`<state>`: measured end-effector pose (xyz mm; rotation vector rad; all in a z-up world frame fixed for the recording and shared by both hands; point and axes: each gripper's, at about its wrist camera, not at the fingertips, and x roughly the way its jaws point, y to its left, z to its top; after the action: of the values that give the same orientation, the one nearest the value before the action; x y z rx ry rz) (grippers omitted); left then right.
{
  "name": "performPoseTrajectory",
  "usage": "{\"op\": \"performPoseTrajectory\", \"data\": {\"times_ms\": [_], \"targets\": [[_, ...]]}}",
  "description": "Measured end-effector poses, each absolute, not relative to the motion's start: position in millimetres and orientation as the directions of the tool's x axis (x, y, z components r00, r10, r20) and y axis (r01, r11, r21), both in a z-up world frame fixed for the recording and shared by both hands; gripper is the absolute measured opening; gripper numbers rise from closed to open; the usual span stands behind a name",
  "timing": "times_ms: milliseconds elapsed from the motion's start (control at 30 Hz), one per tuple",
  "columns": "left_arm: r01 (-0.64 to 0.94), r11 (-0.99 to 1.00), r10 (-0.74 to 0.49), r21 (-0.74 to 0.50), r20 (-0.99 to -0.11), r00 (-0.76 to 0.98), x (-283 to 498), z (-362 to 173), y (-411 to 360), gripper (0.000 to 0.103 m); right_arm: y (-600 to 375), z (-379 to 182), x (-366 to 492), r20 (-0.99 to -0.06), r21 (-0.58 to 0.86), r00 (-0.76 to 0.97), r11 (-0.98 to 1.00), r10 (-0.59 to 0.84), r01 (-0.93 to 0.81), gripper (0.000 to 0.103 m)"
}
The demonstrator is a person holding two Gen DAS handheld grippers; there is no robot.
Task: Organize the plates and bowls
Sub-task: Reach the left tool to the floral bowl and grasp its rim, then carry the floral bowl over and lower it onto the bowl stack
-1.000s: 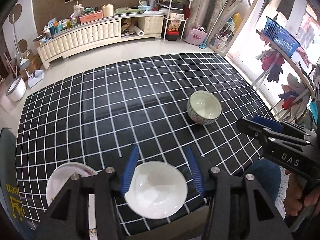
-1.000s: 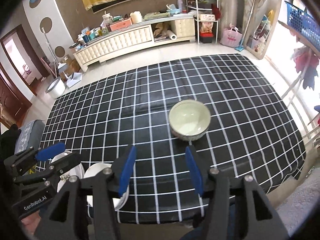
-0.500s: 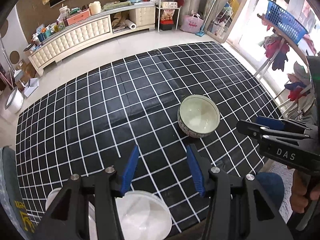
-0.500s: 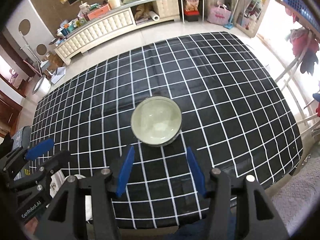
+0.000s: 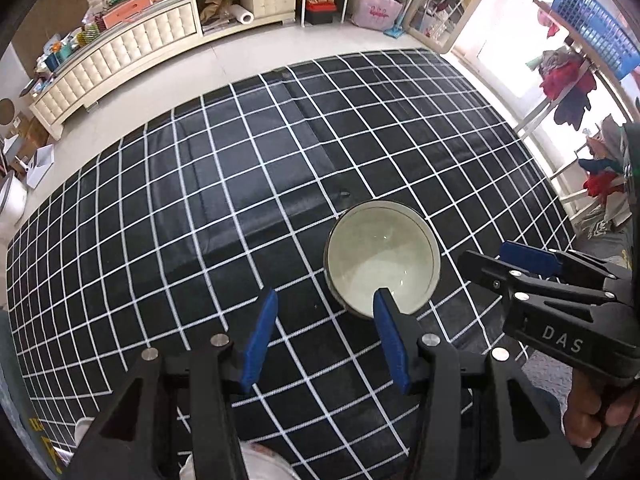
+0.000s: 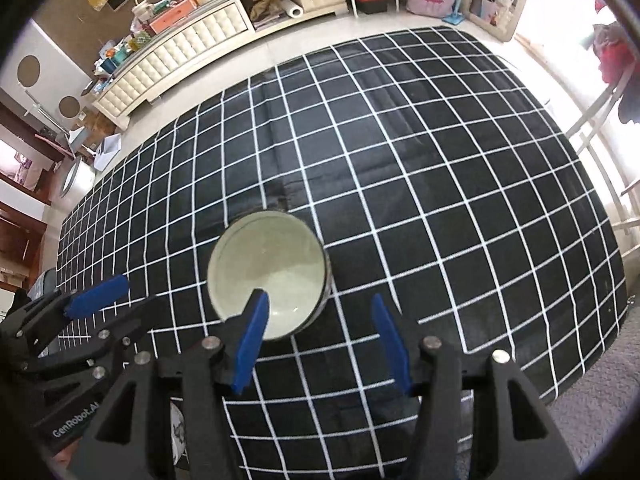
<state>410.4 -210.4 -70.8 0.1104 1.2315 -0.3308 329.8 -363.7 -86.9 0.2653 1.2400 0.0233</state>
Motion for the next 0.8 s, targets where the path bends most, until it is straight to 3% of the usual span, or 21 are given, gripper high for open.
{"op": "performPoseTrajectory", "data": {"times_ms": [200,300,400,567,800], "targets": [[0.327,0.939,-0.191,-0.104,-0.951,0.245,428,-92,-222,0.047,-365,-103,343,-0.935,0.232,0.301,0.966,0.189,0.114,0.059],[0.314,0.944,-0.174,-0.096,-0.957,0.23,435,-102,-223,0.042,-362,-112,348,-0.937,0.232,0.29,0.967,0.193,0.105,0.059],[0.315,0.945,-0.159,-0.085,-0.963,0.218,441,-112,-226,0.03,-362,-120,352,-0.937,0.237,0.285,0.967,0.201,0.098,0.059],[0.312,0.946,-0.155,-0.091,-0.97,0.188,449,-130,-226,0.016,-366,-130,352,-0.936,0.244,0.287,0.964,0.204,0.11,0.031],[0.317,0.944,-0.149,-0.089,-0.974,0.17,454,-146,-233,0.007,-366,-136,350,-0.939,0.249,0.268,0.964,0.217,0.091,0.016]]}}
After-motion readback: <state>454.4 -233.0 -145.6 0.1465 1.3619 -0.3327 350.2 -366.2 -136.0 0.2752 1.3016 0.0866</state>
